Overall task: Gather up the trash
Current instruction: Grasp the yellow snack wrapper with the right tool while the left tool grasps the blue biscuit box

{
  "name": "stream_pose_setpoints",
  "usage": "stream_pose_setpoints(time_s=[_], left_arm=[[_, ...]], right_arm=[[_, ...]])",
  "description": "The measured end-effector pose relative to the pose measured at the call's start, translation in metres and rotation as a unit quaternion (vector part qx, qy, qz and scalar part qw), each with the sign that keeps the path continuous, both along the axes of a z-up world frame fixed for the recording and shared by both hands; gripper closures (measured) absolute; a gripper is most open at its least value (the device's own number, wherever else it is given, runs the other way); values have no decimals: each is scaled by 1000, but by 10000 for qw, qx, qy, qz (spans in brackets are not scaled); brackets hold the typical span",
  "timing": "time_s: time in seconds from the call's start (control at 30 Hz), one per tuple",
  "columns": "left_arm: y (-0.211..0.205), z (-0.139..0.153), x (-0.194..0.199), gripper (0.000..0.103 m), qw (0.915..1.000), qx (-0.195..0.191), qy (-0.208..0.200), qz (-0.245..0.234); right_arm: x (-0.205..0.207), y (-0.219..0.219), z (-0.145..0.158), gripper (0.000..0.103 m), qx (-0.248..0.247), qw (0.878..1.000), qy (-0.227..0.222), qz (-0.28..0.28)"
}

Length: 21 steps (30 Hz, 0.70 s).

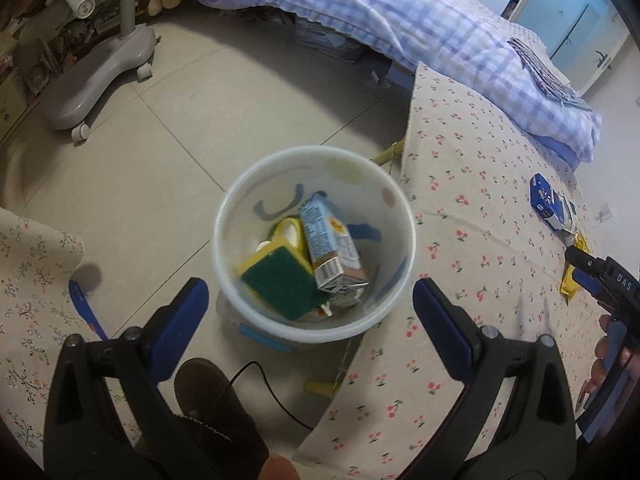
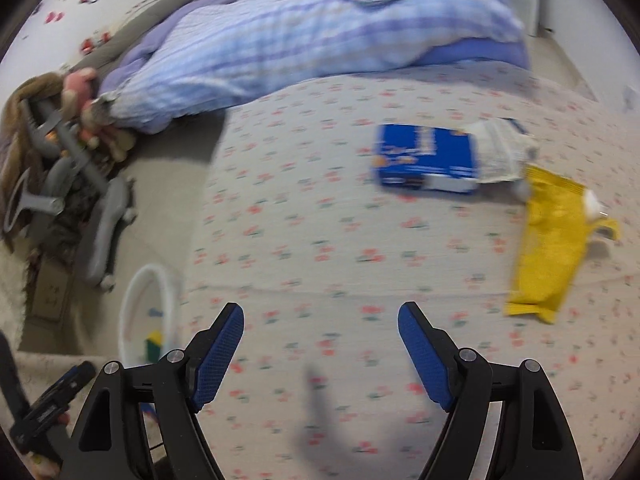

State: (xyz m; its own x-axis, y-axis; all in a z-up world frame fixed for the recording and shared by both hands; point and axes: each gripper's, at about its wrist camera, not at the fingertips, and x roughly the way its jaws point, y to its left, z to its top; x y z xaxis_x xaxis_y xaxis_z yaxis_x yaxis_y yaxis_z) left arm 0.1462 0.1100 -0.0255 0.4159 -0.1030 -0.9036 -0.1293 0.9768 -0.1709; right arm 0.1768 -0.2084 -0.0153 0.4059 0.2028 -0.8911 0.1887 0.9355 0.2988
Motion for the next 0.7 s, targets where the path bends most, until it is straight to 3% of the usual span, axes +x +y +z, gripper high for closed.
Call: stream_pose_setpoints(time_s=[0.23, 0.43, 0.57, 0.7], left_arm=[[-43, -1, 12, 1, 9999, -4, -20, -126], [-79, -4, 17, 1, 9994, 38, -49, -333], [-100, -6, 22, 1, 9986, 275, -116, -436], [-122, -2, 25, 1, 9965, 418, -451, -562]], right_arm=[[-9, -82, -13, 22, -521, 9939, 200, -953], [-13, -137, -29, 22, -661, 9848, 363, -1566], [-7, -152, -40, 22, -585, 9842, 397, -1623], [0, -153, -49, 22, -220, 9882, 330, -1479]])
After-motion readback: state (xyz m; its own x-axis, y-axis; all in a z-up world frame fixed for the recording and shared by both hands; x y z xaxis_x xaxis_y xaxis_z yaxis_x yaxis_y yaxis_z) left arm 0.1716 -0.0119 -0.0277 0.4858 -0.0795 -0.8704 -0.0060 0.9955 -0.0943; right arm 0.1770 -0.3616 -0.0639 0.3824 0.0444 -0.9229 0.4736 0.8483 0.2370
